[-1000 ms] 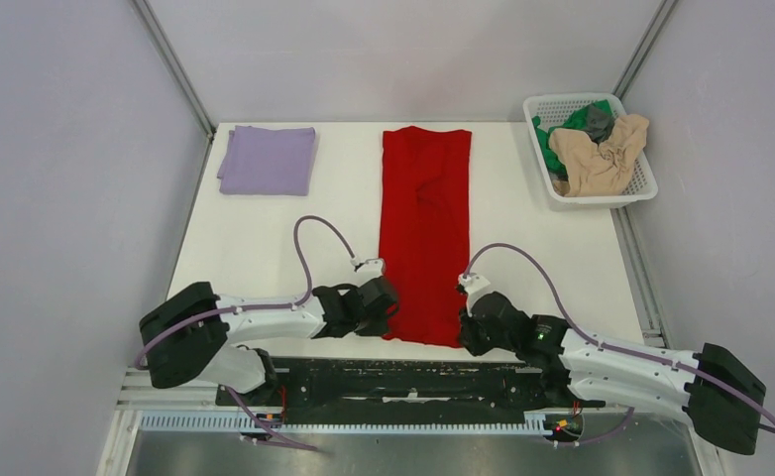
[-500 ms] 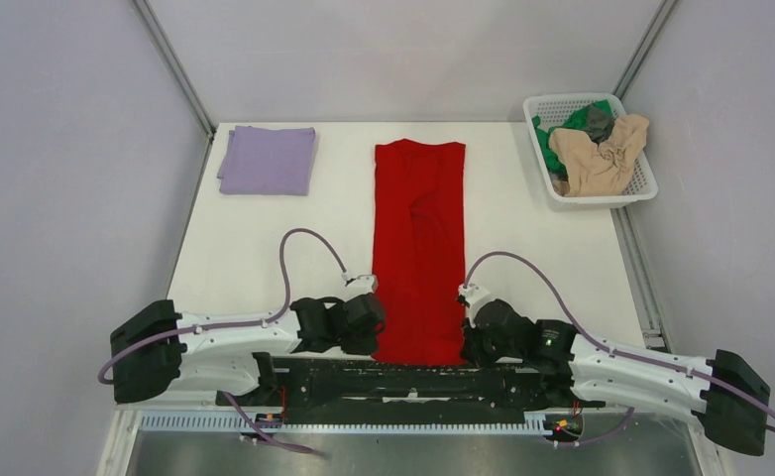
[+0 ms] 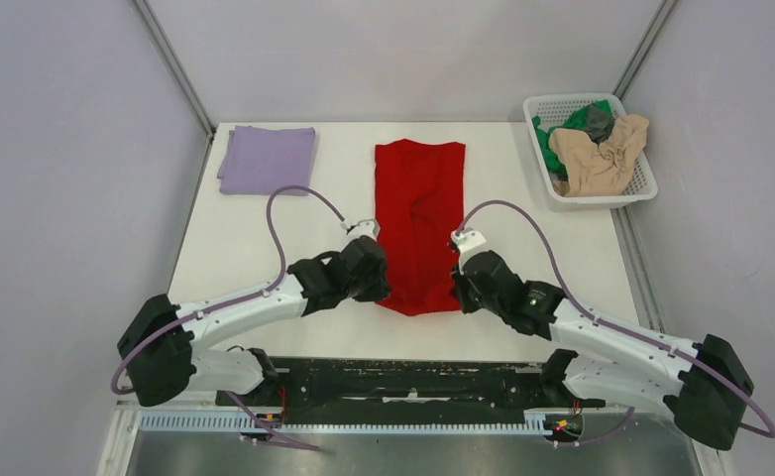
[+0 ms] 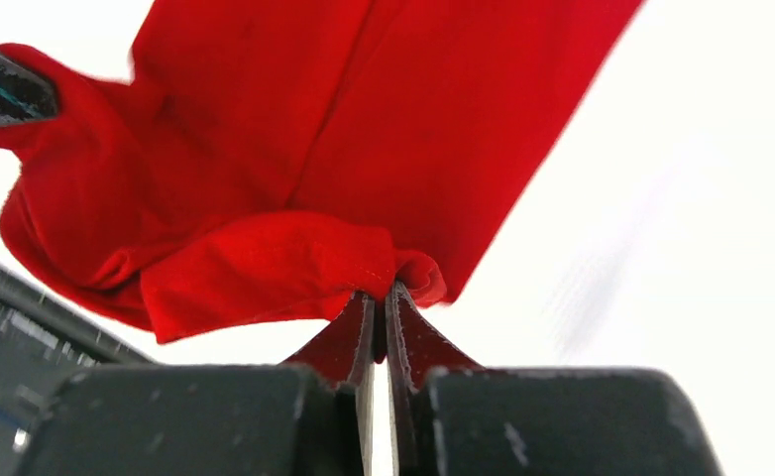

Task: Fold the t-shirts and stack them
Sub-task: Fold the folded rectangular tshirt in 1/3 of the way

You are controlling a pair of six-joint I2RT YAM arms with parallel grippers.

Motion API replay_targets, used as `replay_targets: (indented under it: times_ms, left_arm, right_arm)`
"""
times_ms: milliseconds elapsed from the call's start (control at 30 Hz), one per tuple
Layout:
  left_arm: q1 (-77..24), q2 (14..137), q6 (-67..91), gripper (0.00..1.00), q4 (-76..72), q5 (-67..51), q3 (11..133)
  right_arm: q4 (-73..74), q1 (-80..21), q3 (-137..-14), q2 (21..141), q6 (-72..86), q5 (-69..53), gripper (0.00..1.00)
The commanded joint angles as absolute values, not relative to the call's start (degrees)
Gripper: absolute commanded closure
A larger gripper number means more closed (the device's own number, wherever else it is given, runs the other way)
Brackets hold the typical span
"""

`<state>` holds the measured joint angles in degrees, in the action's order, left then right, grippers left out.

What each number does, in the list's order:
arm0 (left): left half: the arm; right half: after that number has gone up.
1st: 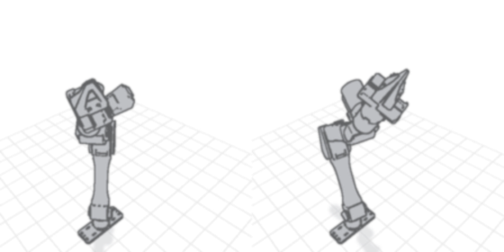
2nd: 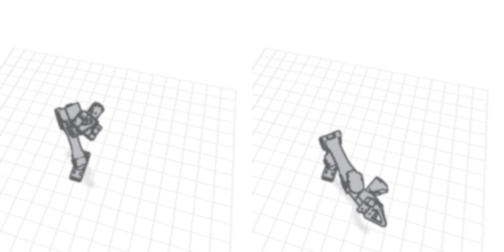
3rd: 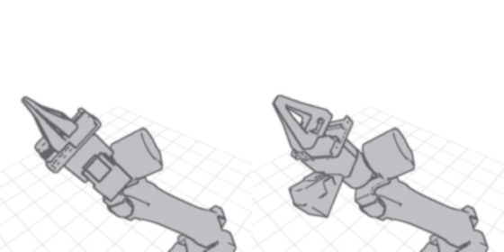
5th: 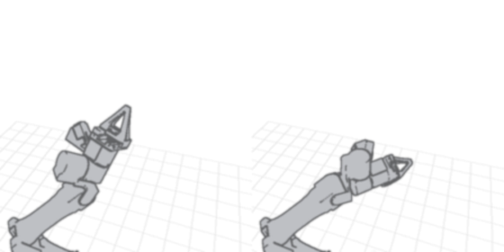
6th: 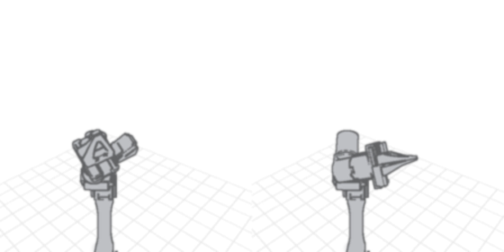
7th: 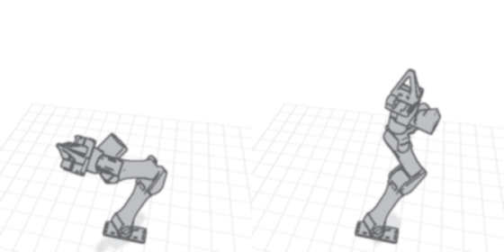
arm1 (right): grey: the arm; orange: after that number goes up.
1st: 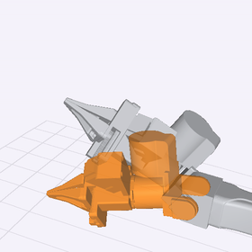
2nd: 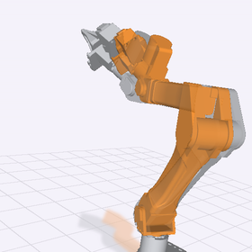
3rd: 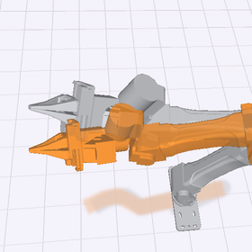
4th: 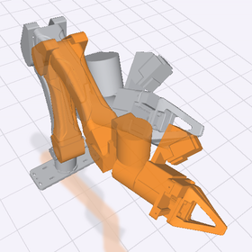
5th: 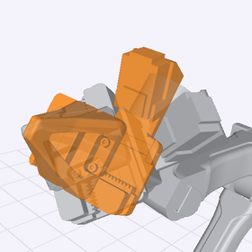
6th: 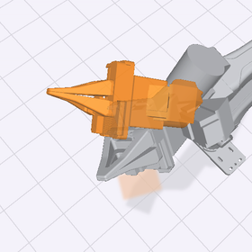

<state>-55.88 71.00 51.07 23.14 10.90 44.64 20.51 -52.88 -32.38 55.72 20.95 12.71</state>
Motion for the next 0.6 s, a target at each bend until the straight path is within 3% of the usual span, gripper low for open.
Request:
replay_targets:
  times_ms: [0, 567]
  left_arm:
    - [-48.36, 76.53, 44.15, 0.98, 17.97, 11.78, 50.0]
    - [-33.75, 100.21, 36.16, 0.98, 22.32, 8.7, 73.98]
  right_arm:
    - [13.34, -45.74, -37.73, 60.36, 14.36, 14.51, 1.0]
    - [6.96, -30.07, -54.49, 83.85, 7.41, 5.73, 1.0]
